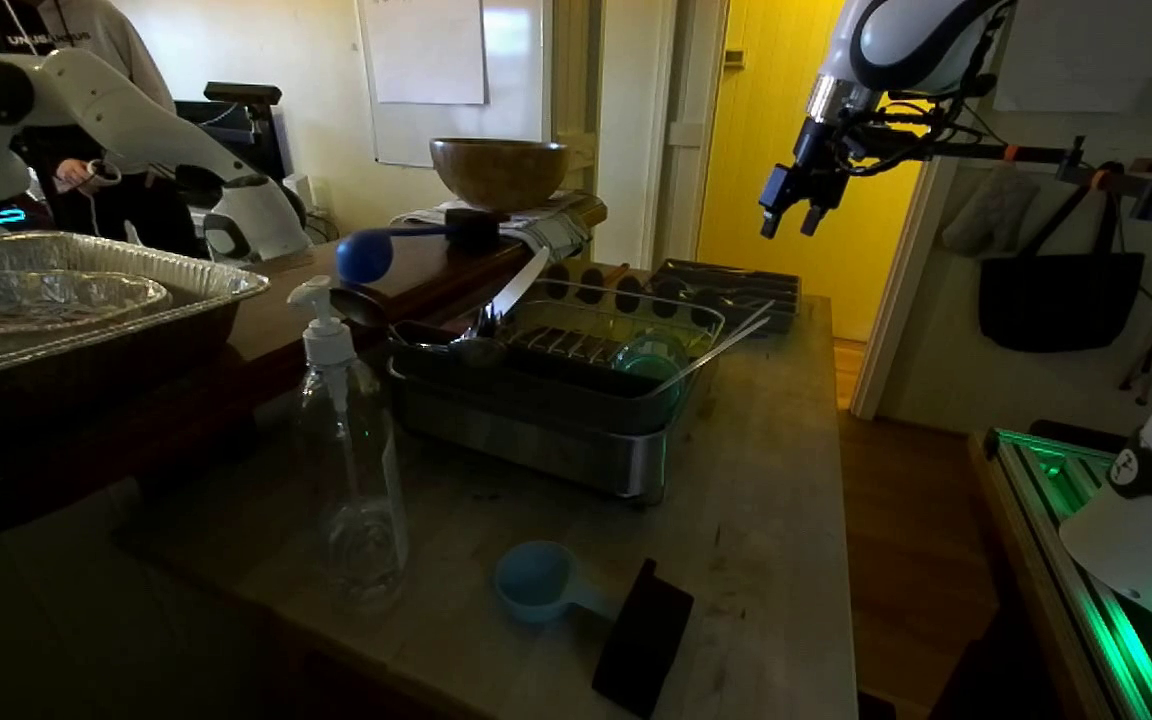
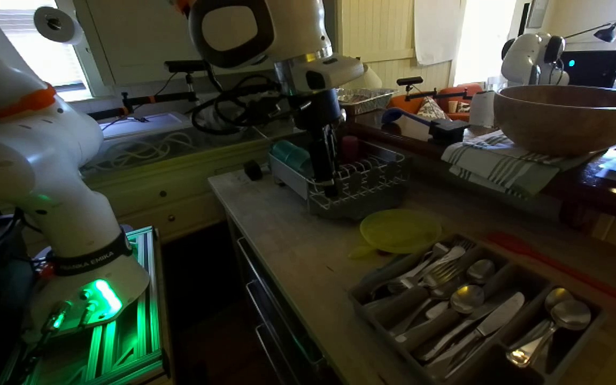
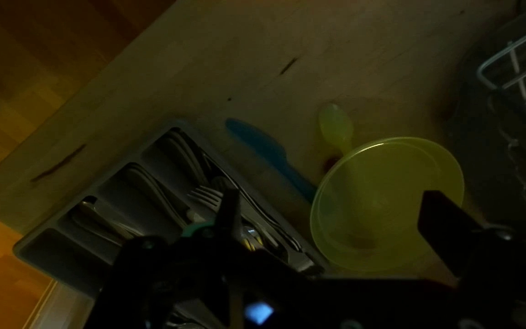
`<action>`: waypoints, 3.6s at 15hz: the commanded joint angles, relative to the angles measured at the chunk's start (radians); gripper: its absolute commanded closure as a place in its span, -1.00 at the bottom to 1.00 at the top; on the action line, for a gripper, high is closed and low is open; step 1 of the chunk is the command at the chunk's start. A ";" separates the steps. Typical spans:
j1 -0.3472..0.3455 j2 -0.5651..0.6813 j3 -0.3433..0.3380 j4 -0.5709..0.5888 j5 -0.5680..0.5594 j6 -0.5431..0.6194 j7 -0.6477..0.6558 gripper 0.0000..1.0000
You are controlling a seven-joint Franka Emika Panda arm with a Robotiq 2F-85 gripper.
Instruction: Put the bowl on the dryer
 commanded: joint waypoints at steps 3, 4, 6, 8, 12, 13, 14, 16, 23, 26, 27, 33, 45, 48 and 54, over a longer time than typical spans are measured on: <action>0.000 0.079 -0.001 0.022 0.009 0.070 0.061 -1.00; 0.001 0.088 -0.001 0.024 0.009 0.076 0.066 -1.00; 0.001 0.103 -0.002 0.025 0.009 0.085 0.075 -1.00; 0.002 0.117 -0.002 0.028 0.009 0.090 0.081 -1.00; 0.003 0.138 -0.006 0.036 0.015 0.091 0.088 -1.00; 0.004 0.143 -0.007 0.039 0.019 0.091 0.087 -1.00; 0.005 0.149 -0.009 0.042 0.022 0.091 0.087 -1.00; 0.005 0.165 -0.012 0.048 0.023 0.097 0.082 -1.00; 0.004 0.275 -0.048 0.056 0.154 0.207 0.027 -1.00; 0.006 0.328 -0.046 0.068 0.251 0.238 -0.024 -1.00; 0.006 0.349 -0.041 0.074 0.286 0.249 -0.048 -1.00; -0.013 0.454 0.017 0.136 0.535 0.293 -0.184 -1.00; -0.022 0.630 0.078 0.261 0.749 0.356 -0.216 -0.86; -0.026 0.649 0.082 0.283 0.770 0.357 -0.220 -0.35; -0.031 0.647 0.087 0.303 0.794 0.351 -0.225 0.57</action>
